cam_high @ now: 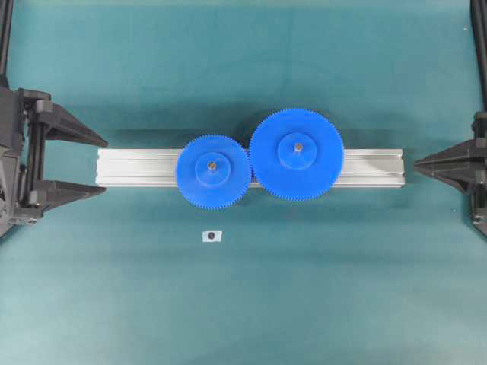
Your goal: Insert the small gear onto the shaft.
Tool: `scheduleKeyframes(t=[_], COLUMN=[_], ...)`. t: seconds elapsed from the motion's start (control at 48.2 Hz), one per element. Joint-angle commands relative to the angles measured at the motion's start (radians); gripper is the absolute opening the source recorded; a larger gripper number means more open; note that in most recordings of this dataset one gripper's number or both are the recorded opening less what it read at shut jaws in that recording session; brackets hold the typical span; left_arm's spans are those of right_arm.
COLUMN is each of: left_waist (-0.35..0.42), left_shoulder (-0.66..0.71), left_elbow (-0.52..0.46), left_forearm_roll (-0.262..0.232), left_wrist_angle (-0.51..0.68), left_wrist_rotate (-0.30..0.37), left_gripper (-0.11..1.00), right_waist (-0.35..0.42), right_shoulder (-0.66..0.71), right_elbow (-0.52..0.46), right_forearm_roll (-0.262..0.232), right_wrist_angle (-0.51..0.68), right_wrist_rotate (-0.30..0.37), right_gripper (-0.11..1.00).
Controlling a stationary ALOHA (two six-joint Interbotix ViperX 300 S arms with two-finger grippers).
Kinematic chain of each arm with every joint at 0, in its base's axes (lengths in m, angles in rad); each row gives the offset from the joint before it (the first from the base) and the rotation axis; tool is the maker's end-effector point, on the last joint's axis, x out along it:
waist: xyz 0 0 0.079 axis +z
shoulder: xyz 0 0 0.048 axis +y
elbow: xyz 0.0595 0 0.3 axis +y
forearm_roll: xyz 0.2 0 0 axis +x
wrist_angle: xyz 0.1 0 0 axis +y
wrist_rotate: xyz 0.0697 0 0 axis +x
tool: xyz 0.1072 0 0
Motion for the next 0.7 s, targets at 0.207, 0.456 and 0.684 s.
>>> scheduleKeyframes(t=[0.207, 0.456, 0.684], left_waist=[0.008, 0.011, 0.011], left_shoulder=[-0.008, -0.012, -0.012], left_elbow=[-0.011, -0.011, -0.014], left_forearm_roll=[0.003, 0.003, 0.003], left_wrist_angle=[-0.008, -0.008, -0.008], left_wrist_rotate=[-0.009, -0.009, -0.008], left_gripper=[0.85, 0.85, 0.85], right_waist=[-0.002, -0.002, -0.002], right_shoulder=[0.011, 0.009, 0.009], right_elbow=[0.003, 0.003, 0.003], right_forearm_roll=[-0.002, -0.002, -0.002], right_wrist_angle=[-0.029, -0.029, -0.029], right_wrist_rotate=[0.002, 0.002, 0.002], right_gripper=[0.11, 0.11, 0.11])
